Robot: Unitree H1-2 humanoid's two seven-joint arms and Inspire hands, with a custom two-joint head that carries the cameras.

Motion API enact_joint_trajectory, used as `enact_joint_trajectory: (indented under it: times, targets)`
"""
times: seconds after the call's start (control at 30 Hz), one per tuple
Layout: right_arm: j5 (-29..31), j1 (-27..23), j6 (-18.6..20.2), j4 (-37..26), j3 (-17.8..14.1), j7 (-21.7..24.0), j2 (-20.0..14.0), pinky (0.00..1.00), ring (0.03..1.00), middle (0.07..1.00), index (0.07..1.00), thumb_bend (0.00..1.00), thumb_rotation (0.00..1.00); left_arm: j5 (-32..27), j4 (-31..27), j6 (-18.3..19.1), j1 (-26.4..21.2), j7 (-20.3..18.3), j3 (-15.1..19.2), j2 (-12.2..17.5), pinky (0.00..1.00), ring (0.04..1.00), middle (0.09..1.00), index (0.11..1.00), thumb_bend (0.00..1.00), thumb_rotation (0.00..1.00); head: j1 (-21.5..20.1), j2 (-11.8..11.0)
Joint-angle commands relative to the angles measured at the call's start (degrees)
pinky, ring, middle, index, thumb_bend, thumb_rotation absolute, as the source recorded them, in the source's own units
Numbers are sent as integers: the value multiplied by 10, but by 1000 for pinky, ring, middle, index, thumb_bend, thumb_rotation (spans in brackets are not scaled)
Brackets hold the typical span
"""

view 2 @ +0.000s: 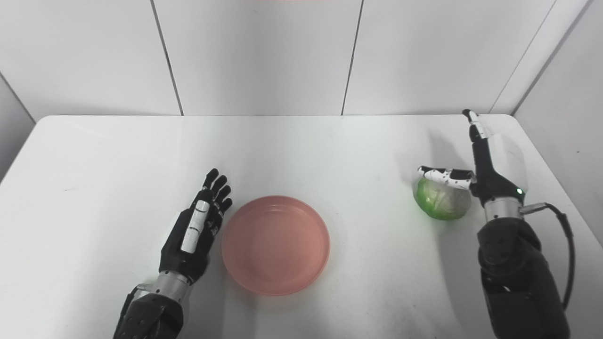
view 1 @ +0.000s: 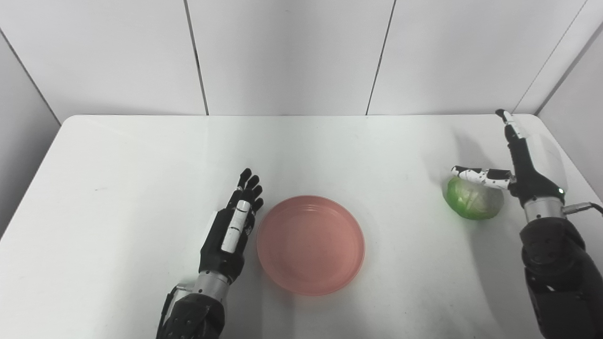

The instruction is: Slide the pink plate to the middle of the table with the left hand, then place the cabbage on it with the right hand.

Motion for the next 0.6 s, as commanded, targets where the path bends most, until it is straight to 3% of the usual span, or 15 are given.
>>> enact_joint_trajectory:
  times: [0.0,0.1,0.33,0.57]
  targets:
    - [-2,-13,25,-20,-2,12,-22,788,964,985,960,977,219,-2,-20,-4,-6,-5,-1,2,1000,1000,1000,986,661,784,-5,0]
    - [-1,-14,40,-16,2,23,-22,781,962,991,966,999,153,-6,-24,-4,-5,-9,0,5,1000,1000,998,986,671,768,-10,-1]
    - [9,-15,71,-15,6,47,-25,735,943,983,973,1000,133,-14,-30,-6,-3,-15,1,10,1000,999,1000,991,665,788,-14,-1]
    - [-10,-20,91,-34,-46,114,4,762,956,1000,992,959,114,-22,-39,0,-3,-12,4,13,1000,1000,1000,1000,655,807,-17,-1]
